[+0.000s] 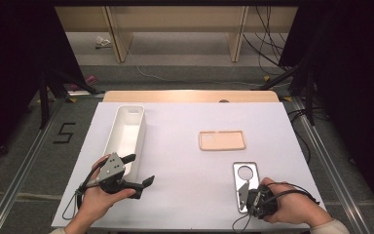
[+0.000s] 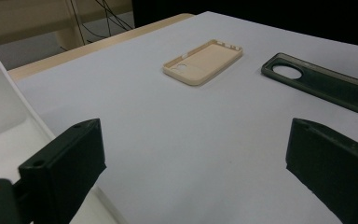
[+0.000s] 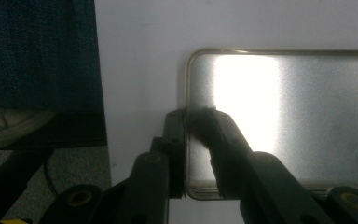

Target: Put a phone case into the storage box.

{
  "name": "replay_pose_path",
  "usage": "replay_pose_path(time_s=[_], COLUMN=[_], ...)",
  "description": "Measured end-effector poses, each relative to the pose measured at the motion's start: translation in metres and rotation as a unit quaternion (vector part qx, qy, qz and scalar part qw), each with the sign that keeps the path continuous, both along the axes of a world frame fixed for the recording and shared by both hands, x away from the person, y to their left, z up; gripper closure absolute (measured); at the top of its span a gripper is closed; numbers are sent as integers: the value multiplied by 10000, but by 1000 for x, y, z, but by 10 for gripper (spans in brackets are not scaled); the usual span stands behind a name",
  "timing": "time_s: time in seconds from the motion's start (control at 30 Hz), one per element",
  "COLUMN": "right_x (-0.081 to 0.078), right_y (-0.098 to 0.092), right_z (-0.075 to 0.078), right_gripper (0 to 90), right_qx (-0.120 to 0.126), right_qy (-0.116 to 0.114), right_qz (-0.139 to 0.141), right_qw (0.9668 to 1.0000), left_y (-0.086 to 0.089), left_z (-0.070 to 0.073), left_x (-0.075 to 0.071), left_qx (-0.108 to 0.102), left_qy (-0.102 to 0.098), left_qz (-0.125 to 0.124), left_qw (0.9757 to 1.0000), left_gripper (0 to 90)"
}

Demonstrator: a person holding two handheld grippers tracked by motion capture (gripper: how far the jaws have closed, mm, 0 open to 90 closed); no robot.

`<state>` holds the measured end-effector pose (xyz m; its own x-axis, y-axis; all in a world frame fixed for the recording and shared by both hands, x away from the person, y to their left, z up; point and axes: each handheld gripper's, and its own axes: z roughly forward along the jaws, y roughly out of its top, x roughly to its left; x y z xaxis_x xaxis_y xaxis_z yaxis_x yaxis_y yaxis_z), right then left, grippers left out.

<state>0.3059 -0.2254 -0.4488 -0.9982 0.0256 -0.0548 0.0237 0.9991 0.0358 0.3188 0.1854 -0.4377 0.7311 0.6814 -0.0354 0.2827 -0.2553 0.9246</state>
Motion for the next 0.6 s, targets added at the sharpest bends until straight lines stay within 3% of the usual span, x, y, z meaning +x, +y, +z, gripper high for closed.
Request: replay_pose_path(time_s=[0.17, 0.6], right_x=[0, 1], right_y=[0, -4], right_z=[0, 1], right_gripper=[876, 894], right_qx=[58, 190], right_qy=[113, 112], right_qz=[81, 35], right_qw=[9999, 9998], left_y=[0, 0], left_z=[0, 0], left_x=[0, 0], left_qx=[2, -2], left_qy=[1, 4], left_qz=[-12, -15], left_qw=[10000, 10000], left_gripper=[40, 42])
